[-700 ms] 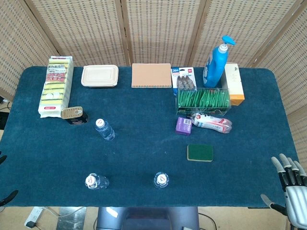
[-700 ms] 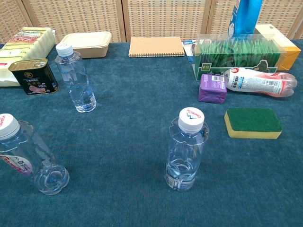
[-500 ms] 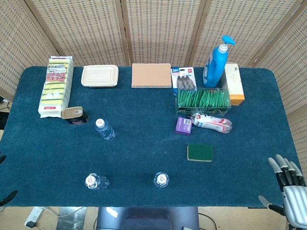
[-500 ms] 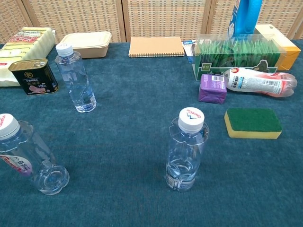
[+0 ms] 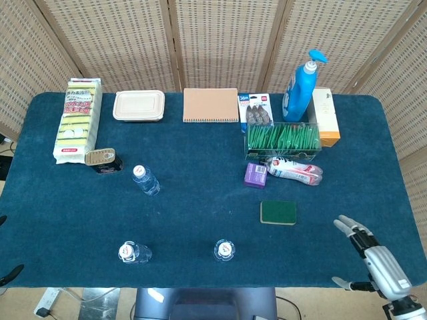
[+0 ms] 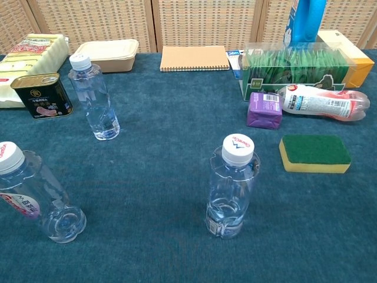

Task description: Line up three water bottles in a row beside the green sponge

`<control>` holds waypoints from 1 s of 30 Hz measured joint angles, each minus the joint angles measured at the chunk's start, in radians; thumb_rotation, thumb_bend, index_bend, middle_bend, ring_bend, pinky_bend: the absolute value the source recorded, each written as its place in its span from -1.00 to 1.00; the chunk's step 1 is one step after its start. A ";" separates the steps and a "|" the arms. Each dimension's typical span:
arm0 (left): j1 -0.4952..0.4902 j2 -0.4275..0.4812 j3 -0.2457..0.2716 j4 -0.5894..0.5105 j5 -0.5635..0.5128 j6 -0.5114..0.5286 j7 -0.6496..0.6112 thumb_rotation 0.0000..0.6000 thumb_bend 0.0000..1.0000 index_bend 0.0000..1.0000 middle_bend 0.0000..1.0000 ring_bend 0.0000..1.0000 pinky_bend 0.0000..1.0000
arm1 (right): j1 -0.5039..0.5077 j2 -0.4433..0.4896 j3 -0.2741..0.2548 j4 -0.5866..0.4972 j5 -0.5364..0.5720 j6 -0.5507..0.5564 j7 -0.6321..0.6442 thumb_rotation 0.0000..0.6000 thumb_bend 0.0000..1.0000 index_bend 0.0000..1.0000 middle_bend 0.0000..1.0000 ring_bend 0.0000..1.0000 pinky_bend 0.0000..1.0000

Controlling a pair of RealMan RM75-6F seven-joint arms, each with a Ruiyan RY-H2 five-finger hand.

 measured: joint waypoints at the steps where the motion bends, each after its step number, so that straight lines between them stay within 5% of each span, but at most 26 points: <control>1: 0.000 0.000 0.000 -0.002 0.000 0.000 0.003 1.00 -0.64 -1.00 -1.00 -1.00 -0.94 | 0.025 -0.003 -0.005 0.018 -0.017 -0.014 0.054 1.00 -0.95 -1.00 -0.93 -1.00 -0.86; 9: -0.004 -0.002 0.000 -0.010 -0.003 -0.017 0.017 1.00 -0.64 -1.00 -1.00 -1.00 -0.94 | 0.256 -0.134 -0.034 0.194 -0.157 -0.102 0.379 1.00 -0.95 -1.00 -0.93 -1.00 -0.81; 30: -0.021 0.005 -0.017 -0.028 -0.049 -0.067 0.011 1.00 -0.64 -1.00 -1.00 -1.00 -0.94 | 0.449 -0.414 -0.022 0.256 -0.077 -0.266 0.362 1.00 -0.95 -1.00 -0.92 -0.99 -0.81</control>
